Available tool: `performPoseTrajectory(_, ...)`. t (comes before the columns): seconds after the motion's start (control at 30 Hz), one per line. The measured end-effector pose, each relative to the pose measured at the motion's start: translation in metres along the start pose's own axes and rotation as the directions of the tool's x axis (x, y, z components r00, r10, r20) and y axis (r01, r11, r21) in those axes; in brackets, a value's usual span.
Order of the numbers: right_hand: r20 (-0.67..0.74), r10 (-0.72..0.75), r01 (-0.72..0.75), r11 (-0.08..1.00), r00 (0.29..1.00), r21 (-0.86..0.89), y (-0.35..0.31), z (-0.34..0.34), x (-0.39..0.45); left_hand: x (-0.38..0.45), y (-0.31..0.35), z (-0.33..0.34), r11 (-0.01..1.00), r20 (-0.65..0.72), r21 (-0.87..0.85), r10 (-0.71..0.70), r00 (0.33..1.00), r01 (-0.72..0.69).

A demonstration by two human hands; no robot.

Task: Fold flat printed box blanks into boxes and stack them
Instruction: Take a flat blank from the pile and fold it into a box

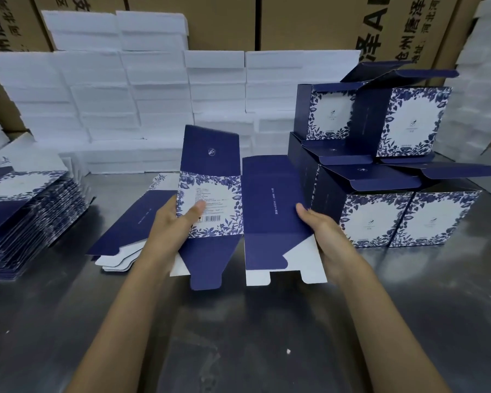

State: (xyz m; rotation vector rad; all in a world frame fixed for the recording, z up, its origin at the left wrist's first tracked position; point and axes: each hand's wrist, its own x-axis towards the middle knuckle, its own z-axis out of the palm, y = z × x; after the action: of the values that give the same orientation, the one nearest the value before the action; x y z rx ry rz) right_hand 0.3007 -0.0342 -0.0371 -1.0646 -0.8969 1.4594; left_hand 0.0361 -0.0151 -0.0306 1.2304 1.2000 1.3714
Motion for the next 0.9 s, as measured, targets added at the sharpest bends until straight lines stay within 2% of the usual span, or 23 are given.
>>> performPoseTrajectory(0.13,-0.03,-0.078,0.075,0.994,0.997,-0.079,0.005,0.002,0.002,0.0,0.004,-0.003,0.999,0.007,0.052,-0.016,1.0,0.016)
performPoseTrajectory(0.2,0.005,-0.042,0.042,0.996,0.999,-0.073,0.004,-0.001,0.002,-0.001,0.006,-0.004,0.993,-0.069,0.101,-0.053,0.996,0.06)
performPoseTrajectory(0.27,0.038,0.026,-0.025,0.999,0.999,-0.041,0.001,-0.002,0.001,-0.001,0.006,-0.006,0.985,-0.112,0.169,-0.029,0.993,0.047)
performPoseTrajectory(0.37,0.006,-0.008,0.008,1.0,1.0,-0.005,0.001,0.002,0.001,-0.004,0.006,-0.006,0.978,-0.038,0.209,0.003,0.999,0.005)
performPoseTrajectory(0.43,-0.039,-0.078,0.078,0.997,0.996,-0.016,0.002,0.003,0.002,-0.005,0.007,-0.004,0.983,0.031,0.181,-0.015,0.999,0.009)
performPoseTrajectory(0.5,-0.048,-0.108,0.107,0.994,0.993,-0.027,0.001,0.001,0.001,-0.006,0.008,0.0,0.989,0.04,0.144,-0.043,0.998,0.037)
performPoseTrajectory(0.63,0.075,-0.059,0.062,0.998,0.995,-0.033,-0.003,-0.004,0.0,-0.005,0.005,0.0,0.98,-0.133,0.201,0.017,0.991,0.01)
performPoseTrajectory(0.73,0.11,-0.006,0.016,0.996,0.994,-0.089,-0.004,-0.004,-0.002,-0.001,0.005,-0.004,0.988,-0.241,0.157,0.048,0.969,-0.01)
performPoseTrajectory(0.83,0.057,-0.035,0.043,0.989,0.998,-0.138,-0.005,-0.003,-0.003,0.0,0.002,-0.003,0.992,-0.268,0.129,0.024,0.963,0.011)
performPoseTrajectory(0.9,-0.016,-0.062,0.06,0.988,0.998,-0.141,-0.009,-0.001,-0.004,0.002,0.0,0.0,0.977,-0.256,0.211,0.064,0.965,-0.009)
